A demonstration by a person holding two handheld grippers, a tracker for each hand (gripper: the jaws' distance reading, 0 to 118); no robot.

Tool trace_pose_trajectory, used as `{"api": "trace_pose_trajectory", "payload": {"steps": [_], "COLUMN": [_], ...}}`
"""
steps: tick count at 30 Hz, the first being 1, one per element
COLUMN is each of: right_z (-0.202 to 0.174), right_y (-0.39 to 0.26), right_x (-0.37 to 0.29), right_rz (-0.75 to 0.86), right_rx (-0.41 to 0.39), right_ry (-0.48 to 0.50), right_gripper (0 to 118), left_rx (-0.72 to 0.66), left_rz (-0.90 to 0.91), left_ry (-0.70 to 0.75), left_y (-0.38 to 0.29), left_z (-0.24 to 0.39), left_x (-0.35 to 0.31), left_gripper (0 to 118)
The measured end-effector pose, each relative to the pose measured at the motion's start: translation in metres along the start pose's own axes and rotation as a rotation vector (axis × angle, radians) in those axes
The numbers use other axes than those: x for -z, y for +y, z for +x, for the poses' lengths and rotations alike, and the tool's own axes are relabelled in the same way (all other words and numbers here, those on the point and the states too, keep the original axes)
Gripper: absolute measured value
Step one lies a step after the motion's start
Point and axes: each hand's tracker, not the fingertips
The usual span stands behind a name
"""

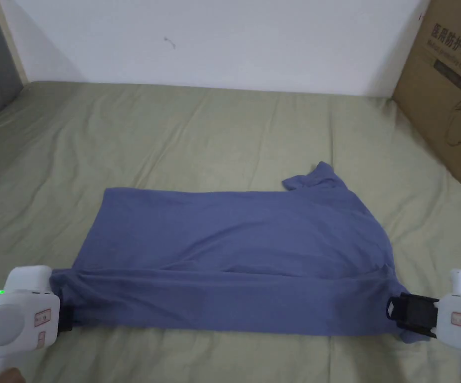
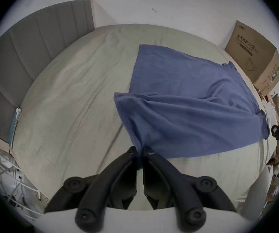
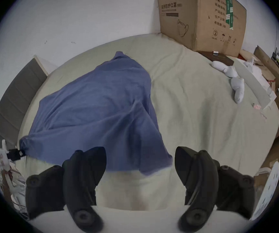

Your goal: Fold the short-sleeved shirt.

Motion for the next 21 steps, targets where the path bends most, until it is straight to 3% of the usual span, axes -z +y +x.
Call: {"api": "trace_pose_trajectory", "payload": {"steps": [2, 3, 4, 6, 8, 10, 15, 18, 21], "right_z": [0.001, 0.0, -0.005, -0.007, -0.018, -0.018, -0.005, -0.003, 0.004], "right_y": [0.006, 0.005, -0.001, -0.014, -0.01, -0.006, 0.007, 0.0, -0.02], "right_x": [0.026, 0.042, 0.058, 0.072, 0.054, 0.044, 0.003, -0.017, -0.028], "right_rz": [-0.056, -0.098, -0.173, -0.193, -0.135, -0.138, -0.101, -0.101, -0.127], "right_rx": [-0.01, -0.031, -0.047, 0.011, -0.062, -0.1, -0.065, -0.134, -0.147], "right_ry": [0.033, 0.002, -0.058, -0.004, -0.069, -0.05, -0.009, -0.027, -0.008], "right_gripper": [82, 48, 4, 4, 4, 4, 4, 4, 4], "left_rx": [-0.016, -0.018, -0.019, -0.017, 0.004, 0.02, 0.027, 0.061, 0.054], "left_rz": [0.0, 0.001, 0.0, -0.005, -0.002, -0.004, 0.011, 0.015, 0.002], "left_ry": [-0.01, -0.012, -0.011, -0.026, -0.014, -0.014, -0.037, -0.018, -0.033], "left_y": [0.003, 0.002, 0.001, 0.003, 0.001, 0.005, 0.004, -0.005, -0.023], "left_z": [-0.003, -0.003, -0.003, -0.004, -0.002, -0.005, -0.011, -0.015, -0.023], "left_x": [-0.001, -0.001, -0.002, -0.004, -0.008, -0.008, -0.024, -0.034, -0.045], "left_gripper": [4, 4, 4, 4, 4, 4, 4, 4, 4]}}
